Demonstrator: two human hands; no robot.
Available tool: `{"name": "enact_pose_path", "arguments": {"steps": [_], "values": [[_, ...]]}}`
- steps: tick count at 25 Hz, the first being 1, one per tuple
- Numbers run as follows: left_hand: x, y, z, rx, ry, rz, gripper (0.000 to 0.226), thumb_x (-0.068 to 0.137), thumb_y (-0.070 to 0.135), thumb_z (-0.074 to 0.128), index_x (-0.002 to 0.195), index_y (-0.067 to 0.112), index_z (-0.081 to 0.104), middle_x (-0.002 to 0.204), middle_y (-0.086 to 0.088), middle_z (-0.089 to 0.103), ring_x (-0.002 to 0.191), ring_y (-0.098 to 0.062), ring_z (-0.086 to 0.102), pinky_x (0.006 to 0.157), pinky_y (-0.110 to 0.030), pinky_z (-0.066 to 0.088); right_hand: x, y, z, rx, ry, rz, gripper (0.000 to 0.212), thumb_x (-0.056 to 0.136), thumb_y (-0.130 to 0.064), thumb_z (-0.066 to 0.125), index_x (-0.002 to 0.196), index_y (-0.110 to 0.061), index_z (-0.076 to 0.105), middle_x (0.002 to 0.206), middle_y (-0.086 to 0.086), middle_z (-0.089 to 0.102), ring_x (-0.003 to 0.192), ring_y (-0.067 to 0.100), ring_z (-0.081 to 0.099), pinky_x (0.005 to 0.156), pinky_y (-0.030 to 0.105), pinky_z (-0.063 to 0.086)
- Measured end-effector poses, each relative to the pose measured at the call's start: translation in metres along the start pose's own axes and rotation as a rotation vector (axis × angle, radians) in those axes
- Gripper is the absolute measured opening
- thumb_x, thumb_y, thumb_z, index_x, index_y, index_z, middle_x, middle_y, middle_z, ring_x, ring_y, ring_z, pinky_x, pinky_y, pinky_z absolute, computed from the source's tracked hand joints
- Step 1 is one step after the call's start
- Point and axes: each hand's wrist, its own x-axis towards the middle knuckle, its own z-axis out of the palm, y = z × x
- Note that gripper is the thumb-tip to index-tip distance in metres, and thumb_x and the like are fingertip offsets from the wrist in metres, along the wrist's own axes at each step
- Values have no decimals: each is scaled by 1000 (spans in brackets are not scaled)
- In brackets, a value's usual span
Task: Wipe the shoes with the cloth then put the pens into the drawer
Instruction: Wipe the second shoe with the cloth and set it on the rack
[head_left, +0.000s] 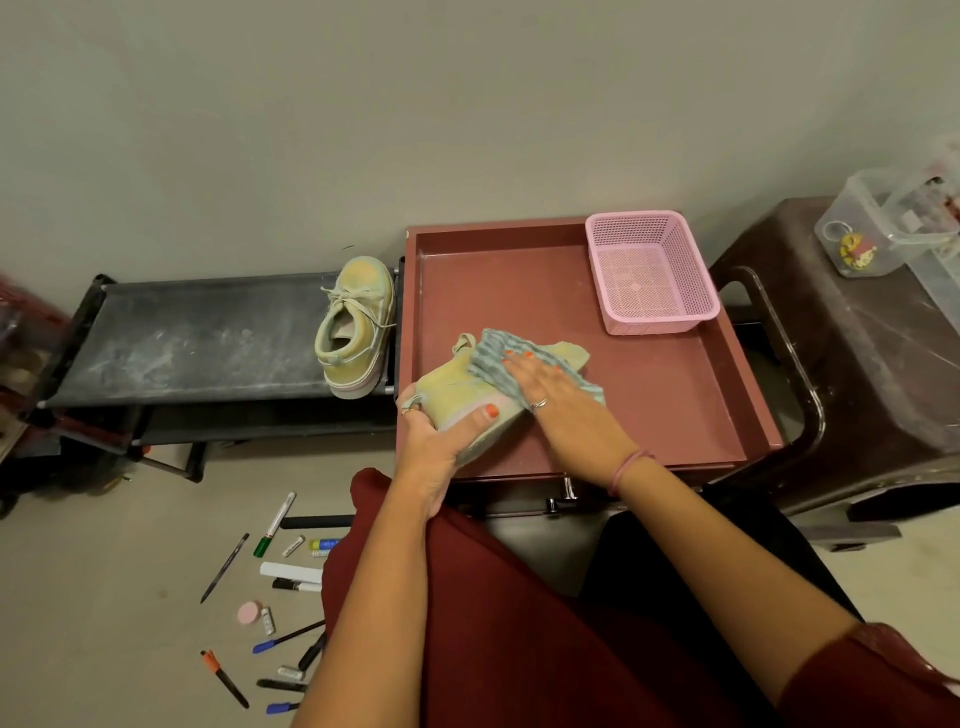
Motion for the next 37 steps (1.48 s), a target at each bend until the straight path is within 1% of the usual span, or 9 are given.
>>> {"name": "enact_pose_path", "arguments": {"steps": [4, 9, 16, 21, 24, 26, 33, 35, 37], "values": [[-5, -4, 2, 186, 45, 169, 86, 57, 18, 86, 122, 24, 30, 124, -1, 53, 108, -6, 61, 86, -24, 53, 15, 56, -4, -47, -91, 109, 69, 76, 11, 46, 142, -6, 34, 143, 15, 40, 135, 30, 35, 116, 36, 23], [-13, -12, 14, 434, 13, 351, 82, 55, -1, 89, 112, 22, 34, 111, 9, 47, 96, 12, 55, 83, -11, 46, 26, 76, -19, 273, -189, 318, 60, 80, 7, 53, 137, -6, 39, 136, 11, 43, 129, 25, 41, 107, 22, 26], [-7, -42, 25, 714, -12, 349, 82, 55, 10, 90, 108, 36, 33, 121, 8, 52, 112, -9, 55, 94, -8, 39, 21, 48, 5, 485, 3, 337, 64, 75, 22, 37, 136, 0, 42, 144, 15, 39, 137, 24, 31, 106, 11, 15], [-6, -60, 26, 717, -4, 332, 98, 57, 5, 87, 131, 35, 29, 141, 4, 43, 130, -9, 43, 110, -25, 35, 6, 88, 15, 131, -138, 98, 83, 73, 16, 41, 146, -20, 28, 153, 4, 28, 143, 21, 23, 117, 39, 22], [-6, -61, 24, 658, 48, 280, 102, 62, 4, 84, 143, 24, 26, 133, 6, 50, 121, -3, 49, 99, -9, 38, 21, 104, 5, -103, -189, 90, 78, 82, 11, 43, 150, -18, 18, 158, 3, 14, 146, 19, 11, 119, 30, 9], [-4, -63, 24, 627, 107, 269, 90, 62, 3, 84, 138, 18, 39, 126, 6, 54, 116, -5, 53, 92, -3, 37, 32, 107, 0, -138, -216, 126, 76, 85, 10, 40, 151, -17, 12, 159, 1, 6, 147, 19, 3, 117, 26, 1], [-3, -71, 24, 608, 197, 184, 84, 57, 2, 86, 130, 21, 48, 122, 6, 56, 111, -6, 53, 87, 0, 37, 46, 91, 9, -84, -260, 269, 74, 87, 8, 39, 151, -14, 9, 159, 6, 1, 146, 28, -5, 117, 32, 1], [-3, -71, 26, 623, 238, 184, 78, 56, 4, 87, 125, 18, 52, 115, 6, 58, 105, -7, 56, 82, 2, 37, 36, 82, 7, -102, -254, 217, 71, 87, 9, 39, 150, -13, 16, 159, 7, 8, 147, 26, 1, 117, 31, 4], [-2, -71, 28, 634, 256, 198, 68, 56, 4, 85, 115, 20, 56, 109, 4, 62, 101, -11, 61, 81, -4, 43, 30, 73, -9, -104, -249, 170, 58, 88, 4, 43, 144, -11, 36, 152, 10, 31, 142, 26, 24, 115, 30, 18]]}}
